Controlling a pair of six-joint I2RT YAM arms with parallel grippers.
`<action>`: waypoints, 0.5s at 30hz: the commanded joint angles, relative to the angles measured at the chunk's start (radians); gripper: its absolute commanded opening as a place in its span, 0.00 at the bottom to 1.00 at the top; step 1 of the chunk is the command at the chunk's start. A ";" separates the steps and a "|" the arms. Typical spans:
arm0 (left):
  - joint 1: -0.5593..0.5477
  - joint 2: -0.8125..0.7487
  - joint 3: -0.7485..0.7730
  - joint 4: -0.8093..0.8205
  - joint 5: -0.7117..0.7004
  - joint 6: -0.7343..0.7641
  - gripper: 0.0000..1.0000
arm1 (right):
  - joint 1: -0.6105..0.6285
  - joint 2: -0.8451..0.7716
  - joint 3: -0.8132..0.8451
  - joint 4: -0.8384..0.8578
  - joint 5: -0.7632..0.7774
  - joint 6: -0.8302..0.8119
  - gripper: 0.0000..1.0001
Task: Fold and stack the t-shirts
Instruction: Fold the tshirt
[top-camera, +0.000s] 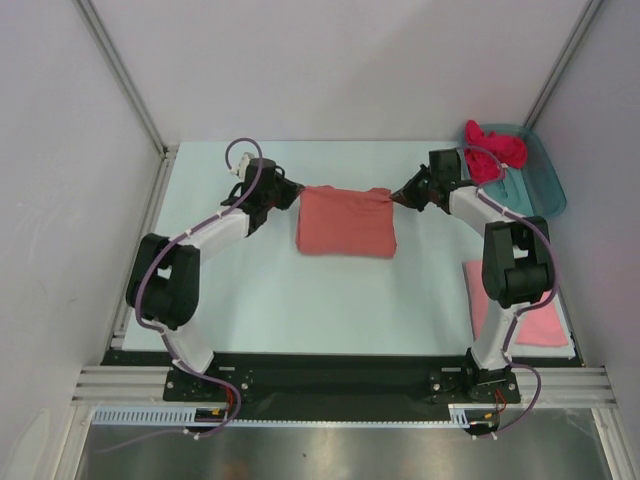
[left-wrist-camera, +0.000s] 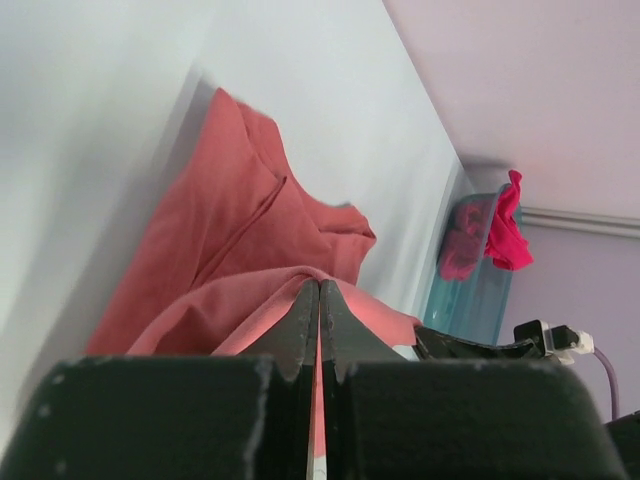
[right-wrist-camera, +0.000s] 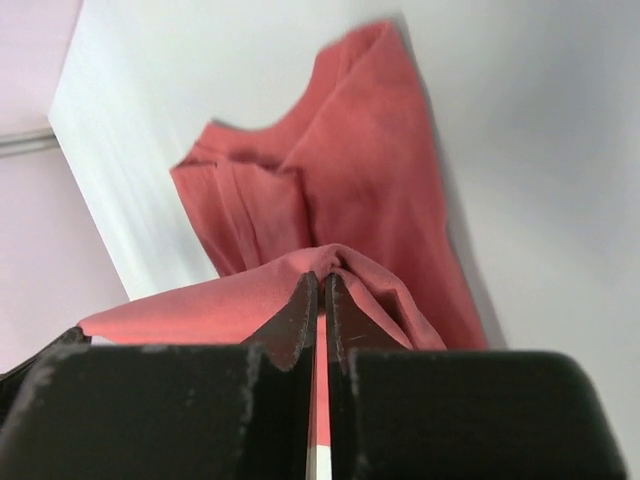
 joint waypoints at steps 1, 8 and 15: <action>0.036 0.068 0.086 0.066 0.041 0.032 0.00 | -0.020 0.041 0.082 0.045 -0.036 -0.016 0.00; 0.067 0.209 0.193 0.082 0.114 0.029 0.00 | -0.038 0.137 0.156 0.070 -0.070 -0.007 0.00; 0.090 0.295 0.269 0.088 0.120 0.018 0.00 | -0.051 0.202 0.216 0.096 -0.084 0.004 0.00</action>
